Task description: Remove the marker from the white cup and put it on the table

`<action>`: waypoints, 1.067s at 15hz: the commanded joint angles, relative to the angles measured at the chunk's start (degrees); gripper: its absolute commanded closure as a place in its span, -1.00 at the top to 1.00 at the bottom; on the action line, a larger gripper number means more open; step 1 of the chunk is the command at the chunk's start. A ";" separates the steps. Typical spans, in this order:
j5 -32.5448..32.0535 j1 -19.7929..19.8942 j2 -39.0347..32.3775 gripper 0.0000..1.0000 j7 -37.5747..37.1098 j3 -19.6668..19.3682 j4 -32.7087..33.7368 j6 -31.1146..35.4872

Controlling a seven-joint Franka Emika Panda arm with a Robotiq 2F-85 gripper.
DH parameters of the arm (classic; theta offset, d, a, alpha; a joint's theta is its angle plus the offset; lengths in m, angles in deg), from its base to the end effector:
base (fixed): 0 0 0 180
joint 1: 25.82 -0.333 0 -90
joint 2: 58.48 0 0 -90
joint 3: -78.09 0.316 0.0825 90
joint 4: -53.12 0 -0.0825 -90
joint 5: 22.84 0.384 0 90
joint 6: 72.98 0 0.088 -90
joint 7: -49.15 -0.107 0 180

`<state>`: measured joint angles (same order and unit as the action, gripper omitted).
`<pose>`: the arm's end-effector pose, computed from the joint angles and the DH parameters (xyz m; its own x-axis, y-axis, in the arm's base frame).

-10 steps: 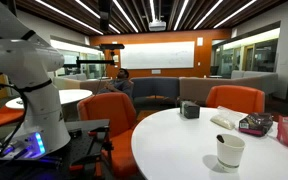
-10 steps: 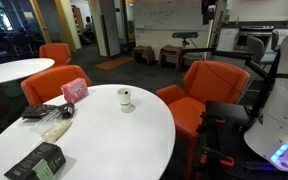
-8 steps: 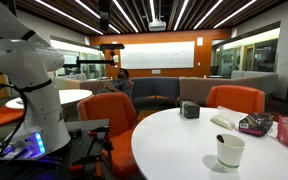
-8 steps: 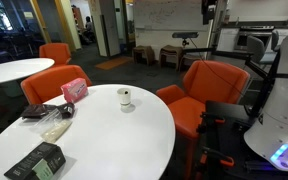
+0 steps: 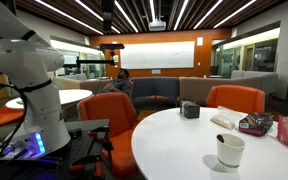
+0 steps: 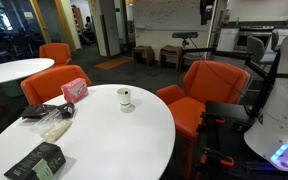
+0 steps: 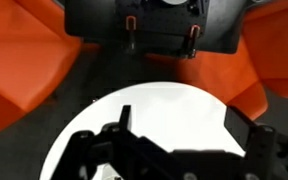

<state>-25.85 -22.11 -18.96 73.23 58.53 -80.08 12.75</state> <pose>0.2944 -0.1588 0.5530 0.9898 0.1150 -0.0836 0.0949 -0.9721 -0.2145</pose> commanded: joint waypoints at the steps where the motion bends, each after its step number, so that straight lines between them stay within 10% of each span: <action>1: 4.11 0.58 -4.32 1.00 -3.72 0.81 0.44 7.98; 8: 7.63 1.22 -22.92 1.00 -11.21 4.13 6.75 26.70; 16: 13.11 2.61 -50.18 1.00 -17.17 7.56 27.73 27.46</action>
<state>-13.91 -21.51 -61.50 59.19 64.17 -60.47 41.99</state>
